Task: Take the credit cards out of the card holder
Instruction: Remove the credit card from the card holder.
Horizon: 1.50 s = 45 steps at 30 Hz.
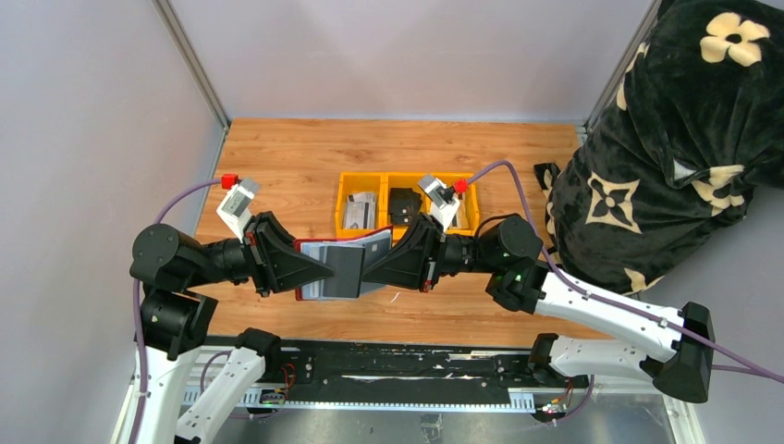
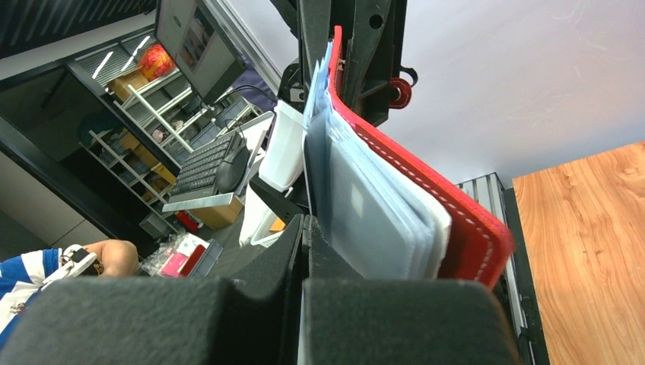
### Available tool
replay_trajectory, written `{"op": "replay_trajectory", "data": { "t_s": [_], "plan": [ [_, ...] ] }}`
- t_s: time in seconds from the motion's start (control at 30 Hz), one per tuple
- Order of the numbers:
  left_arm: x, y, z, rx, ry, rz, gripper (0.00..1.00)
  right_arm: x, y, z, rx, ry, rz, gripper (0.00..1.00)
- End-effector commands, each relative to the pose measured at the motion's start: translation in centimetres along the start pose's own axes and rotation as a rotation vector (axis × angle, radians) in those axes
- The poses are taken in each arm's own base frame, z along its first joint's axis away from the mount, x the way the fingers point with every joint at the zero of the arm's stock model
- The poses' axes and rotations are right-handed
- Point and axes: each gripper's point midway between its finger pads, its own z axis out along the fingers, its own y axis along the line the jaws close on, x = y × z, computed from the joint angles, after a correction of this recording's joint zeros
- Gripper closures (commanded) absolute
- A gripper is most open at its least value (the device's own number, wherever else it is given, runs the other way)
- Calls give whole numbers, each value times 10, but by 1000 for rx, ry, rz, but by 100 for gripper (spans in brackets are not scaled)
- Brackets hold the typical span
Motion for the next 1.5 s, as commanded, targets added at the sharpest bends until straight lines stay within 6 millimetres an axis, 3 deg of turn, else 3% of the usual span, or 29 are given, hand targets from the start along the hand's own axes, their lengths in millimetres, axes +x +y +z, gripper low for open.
{"op": "replay_trajectory", "data": {
  "t_s": [0.0, 0.13, 0.27, 0.3, 0.47, 0.57, 0.6, 0.67, 0.83, 1.03, 1.27, 1.4, 1.47],
  "plan": [
    [-4, -8, -1, 20, -10, 41, 83, -10, 12, -2, -48, -30, -36, 100],
    [-4, -5, -1, 4, -16, 48, 83, -9, 11, 4, -63, -15, -20, 99],
    [-6, -2, -1, -13, -26, 54, 87, -9, 7, 10, -62, -5, -10, 72],
    [-6, -2, -1, -13, -26, 54, 88, -10, 7, 11, -60, -6, -9, 70],
    [-4, -3, -2, -16, -22, 61, 88, -11, 7, 12, -61, -12, -11, 71],
    [-4, -2, -2, -19, -23, 61, 88, -14, 9, 12, -67, -19, -12, 84],
    [-5, -3, -2, -18, -24, 61, 88, -13, 9, 12, -65, -14, -10, 81],
    [-6, -4, -2, -15, -23, 63, 88, -12, 9, 9, -42, 0, -19, 57],
    [-8, -7, -2, -12, -27, 67, 89, -14, 4, -4, 52, 0, -76, 43],
    [-10, -10, -2, -5, -32, 62, 89, -11, 1, -5, 70, 16, -80, 42],
    [-11, -7, -1, -8, -34, 59, 89, -18, 8, 9, 2, 16, -62, 44],
    [-9, -5, -1, -11, -31, 54, 89, -25, 17, 16, -46, 2, -57, 50],
    [-9, -5, -1, -12, -31, 58, 89, -27, 20, 18, -68, -1, -54, 59]
  ]
}}
